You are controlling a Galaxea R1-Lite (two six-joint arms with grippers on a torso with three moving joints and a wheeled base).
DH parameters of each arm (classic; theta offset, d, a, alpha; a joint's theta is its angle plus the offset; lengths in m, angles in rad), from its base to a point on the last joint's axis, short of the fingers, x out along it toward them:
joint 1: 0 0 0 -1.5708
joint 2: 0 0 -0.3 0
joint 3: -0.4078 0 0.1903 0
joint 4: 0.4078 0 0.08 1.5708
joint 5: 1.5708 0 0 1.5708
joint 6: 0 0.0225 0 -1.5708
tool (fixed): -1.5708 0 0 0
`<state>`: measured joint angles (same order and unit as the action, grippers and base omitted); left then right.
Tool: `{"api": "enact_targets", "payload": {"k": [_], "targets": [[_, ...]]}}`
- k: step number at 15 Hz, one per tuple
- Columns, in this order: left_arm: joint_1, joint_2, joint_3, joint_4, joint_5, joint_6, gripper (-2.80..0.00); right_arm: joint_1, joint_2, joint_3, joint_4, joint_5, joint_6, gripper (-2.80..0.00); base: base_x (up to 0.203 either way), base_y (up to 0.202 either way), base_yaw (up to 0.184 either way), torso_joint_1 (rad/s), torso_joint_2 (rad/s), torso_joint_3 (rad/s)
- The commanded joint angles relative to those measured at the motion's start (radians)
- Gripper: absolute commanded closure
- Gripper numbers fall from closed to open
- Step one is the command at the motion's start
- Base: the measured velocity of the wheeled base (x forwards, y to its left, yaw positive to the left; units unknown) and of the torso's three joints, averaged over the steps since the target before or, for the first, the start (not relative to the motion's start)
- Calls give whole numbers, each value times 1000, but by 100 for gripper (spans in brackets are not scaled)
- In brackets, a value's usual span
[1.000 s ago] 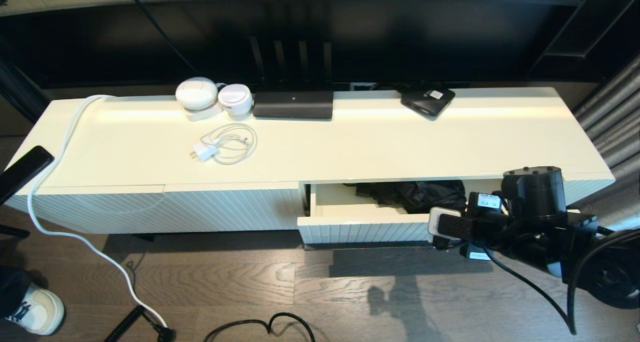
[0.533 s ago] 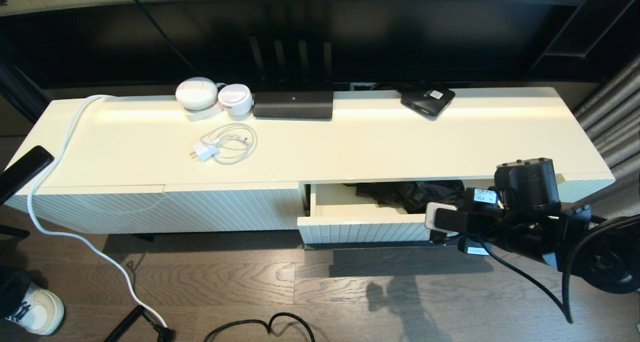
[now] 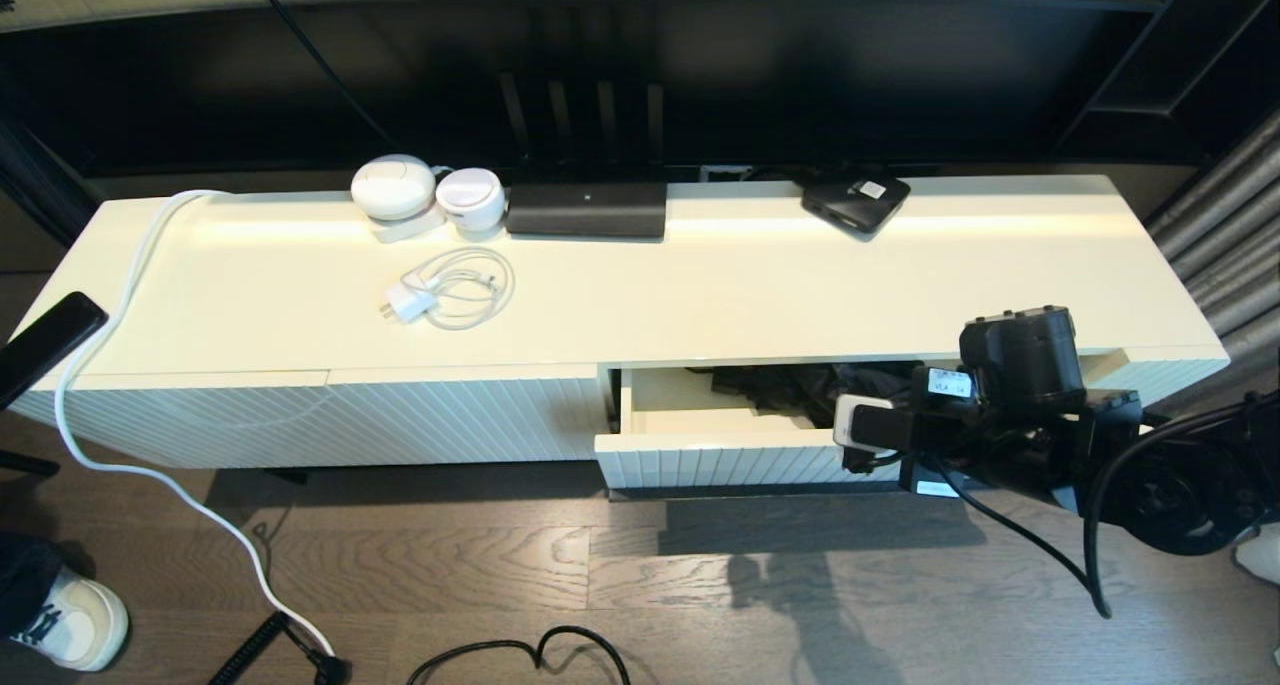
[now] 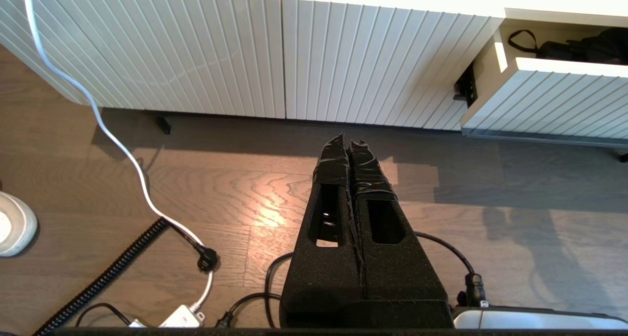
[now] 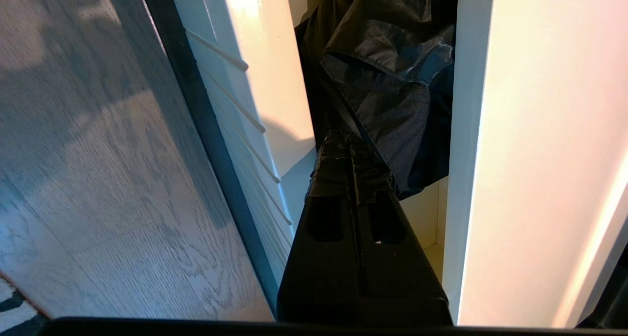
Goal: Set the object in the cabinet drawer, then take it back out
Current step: Open the drawer
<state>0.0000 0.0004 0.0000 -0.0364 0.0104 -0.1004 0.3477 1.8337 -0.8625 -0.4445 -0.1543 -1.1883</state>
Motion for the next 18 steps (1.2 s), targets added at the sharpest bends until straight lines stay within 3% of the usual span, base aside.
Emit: {"api": "enact_targets", "payload": {"k": [1, 18], "targets": [[0, 0, 0, 0, 0, -1, 0, 1, 18, -7, -2, -1, -7, 0, 0, 0, 0, 0, 0, 0], [0, 0, 0, 0, 0, -1, 0, 20, -40, 89, 147, 4, -5, 0, 0, 0, 0, 0, 0, 0]]}}
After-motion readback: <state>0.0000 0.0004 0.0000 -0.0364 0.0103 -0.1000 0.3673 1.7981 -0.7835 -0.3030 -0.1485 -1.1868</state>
